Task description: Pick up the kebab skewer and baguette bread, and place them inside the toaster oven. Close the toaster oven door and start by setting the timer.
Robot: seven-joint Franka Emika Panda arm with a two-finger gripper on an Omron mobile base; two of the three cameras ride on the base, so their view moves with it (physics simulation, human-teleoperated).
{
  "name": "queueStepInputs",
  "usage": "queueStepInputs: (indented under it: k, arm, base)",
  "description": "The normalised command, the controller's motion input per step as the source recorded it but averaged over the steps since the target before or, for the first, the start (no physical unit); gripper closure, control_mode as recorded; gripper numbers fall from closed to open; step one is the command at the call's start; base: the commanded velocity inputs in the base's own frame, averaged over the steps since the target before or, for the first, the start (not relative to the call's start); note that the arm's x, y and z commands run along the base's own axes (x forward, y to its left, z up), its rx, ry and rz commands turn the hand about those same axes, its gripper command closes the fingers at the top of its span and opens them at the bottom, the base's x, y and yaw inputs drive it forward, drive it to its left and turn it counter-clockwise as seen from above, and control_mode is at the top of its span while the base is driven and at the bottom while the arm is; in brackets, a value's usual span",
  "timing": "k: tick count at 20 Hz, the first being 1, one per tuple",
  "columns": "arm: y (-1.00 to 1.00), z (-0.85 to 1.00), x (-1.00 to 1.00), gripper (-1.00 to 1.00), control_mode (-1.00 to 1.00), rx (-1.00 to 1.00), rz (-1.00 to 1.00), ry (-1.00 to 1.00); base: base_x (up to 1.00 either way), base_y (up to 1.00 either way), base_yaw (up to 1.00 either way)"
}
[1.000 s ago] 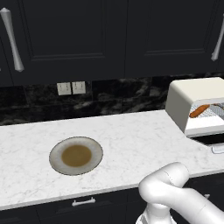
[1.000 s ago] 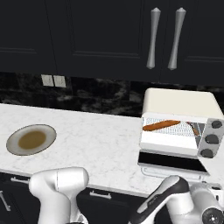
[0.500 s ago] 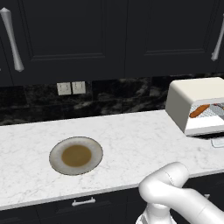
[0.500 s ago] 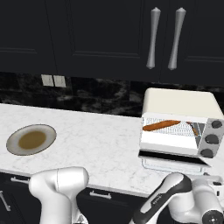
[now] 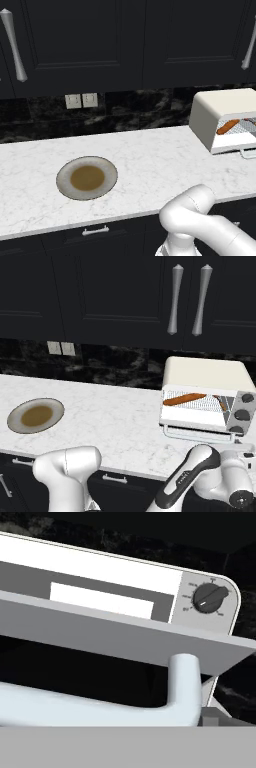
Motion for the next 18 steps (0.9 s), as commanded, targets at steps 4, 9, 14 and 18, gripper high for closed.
queueStepInputs:
  k: [4,9,14,18]
  arm:
    - [0.15,0.49,0.67,-1.00,-1.00,0.00,0.00,-0.09]
    - [0.17,0.45,0.69,-1.00,-1.00,0.00,0.00,-0.08]
    - [0.21,0.42,0.69,-1.00,-1.00,0.00,0.00,-0.08]
    - [0.21,0.37,0.64,-1.00,-1.00,0.00,0.00,-0.08]
  base:
    - [0.00,0.00,0.00]
    - [0.00,0.00,0.00]
    - [0.00,0.00,0.00]
    - [0.00,0.00,0.00]
